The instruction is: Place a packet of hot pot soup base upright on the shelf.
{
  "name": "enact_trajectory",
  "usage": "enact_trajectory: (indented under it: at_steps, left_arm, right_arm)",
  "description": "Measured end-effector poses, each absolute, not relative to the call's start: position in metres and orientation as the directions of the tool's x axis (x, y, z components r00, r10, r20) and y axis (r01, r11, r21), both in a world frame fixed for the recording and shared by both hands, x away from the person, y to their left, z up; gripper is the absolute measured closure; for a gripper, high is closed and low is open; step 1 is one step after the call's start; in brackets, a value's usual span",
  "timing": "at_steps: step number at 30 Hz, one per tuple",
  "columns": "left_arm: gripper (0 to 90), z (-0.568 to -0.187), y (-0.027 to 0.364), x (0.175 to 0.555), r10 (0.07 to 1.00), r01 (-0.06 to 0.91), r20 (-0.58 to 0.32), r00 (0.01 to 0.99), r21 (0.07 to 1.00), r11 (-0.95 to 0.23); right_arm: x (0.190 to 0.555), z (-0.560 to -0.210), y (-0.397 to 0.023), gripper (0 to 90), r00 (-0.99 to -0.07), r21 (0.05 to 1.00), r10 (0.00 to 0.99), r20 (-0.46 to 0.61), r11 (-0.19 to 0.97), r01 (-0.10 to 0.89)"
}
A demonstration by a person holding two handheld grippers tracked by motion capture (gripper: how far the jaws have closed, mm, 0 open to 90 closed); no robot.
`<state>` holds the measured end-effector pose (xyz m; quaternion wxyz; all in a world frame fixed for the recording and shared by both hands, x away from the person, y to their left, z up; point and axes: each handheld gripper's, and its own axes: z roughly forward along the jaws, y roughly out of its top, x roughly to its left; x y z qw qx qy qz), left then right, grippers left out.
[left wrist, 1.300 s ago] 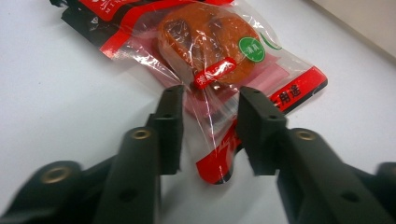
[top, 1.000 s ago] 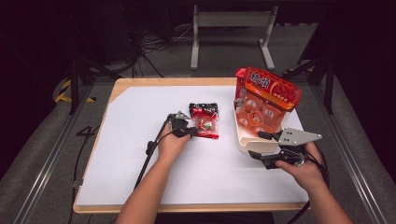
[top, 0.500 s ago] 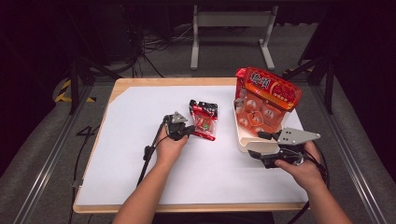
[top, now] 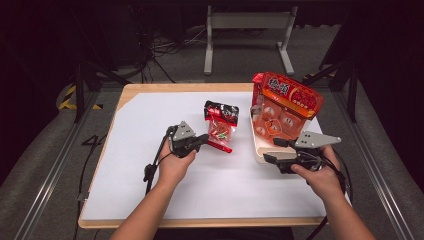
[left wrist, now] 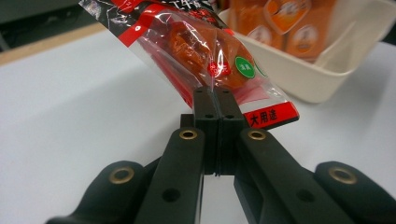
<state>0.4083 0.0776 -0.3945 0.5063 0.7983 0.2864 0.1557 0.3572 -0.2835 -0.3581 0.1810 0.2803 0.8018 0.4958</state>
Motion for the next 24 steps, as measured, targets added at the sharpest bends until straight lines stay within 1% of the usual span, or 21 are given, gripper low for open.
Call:
enact_trajectory:
  at_steps: [1, 4, 11, 17, 24]
  left_arm:
    - [90.0, -0.392, 0.077, 0.404, 0.609, 0.290, -0.036, 0.793, 0.901, -0.324]
    - [90.0, -0.386, 0.077, 0.393, 0.585, 0.267, -0.033, 0.811, 0.910, -0.318]
    - [90.0, -0.379, 0.077, 0.371, 0.547, 0.230, -0.043, 0.836, 0.933, -0.278]
    - [90.0, -0.373, 0.078, 0.360, 0.516, 0.207, -0.045, 0.856, 0.943, -0.262]
    - [90.0, -0.373, 0.075, 0.352, 0.493, 0.196, -0.048, 0.869, 0.947, -0.254]
  right_arm:
    - [0.358, -0.357, -0.282, 38.0, -0.779, 0.897, 0.627, 0.009, 0.338, 0.283]
    - [0.361, -0.354, -0.277, 38.6, -0.780, 0.904, 0.620, 0.084, 0.281, 0.321]
    - [0.371, -0.348, -0.267, 35.8, -0.763, 0.910, 0.623, 0.169, 0.199, 0.364]
    - [0.382, -0.342, -0.261, 34.9, -0.733, 0.904, 0.653, 0.191, 0.174, 0.390]
    - [0.391, -0.339, -0.256, 34.7, -0.726, 0.895, 0.647, 0.232, 0.151, 0.420]
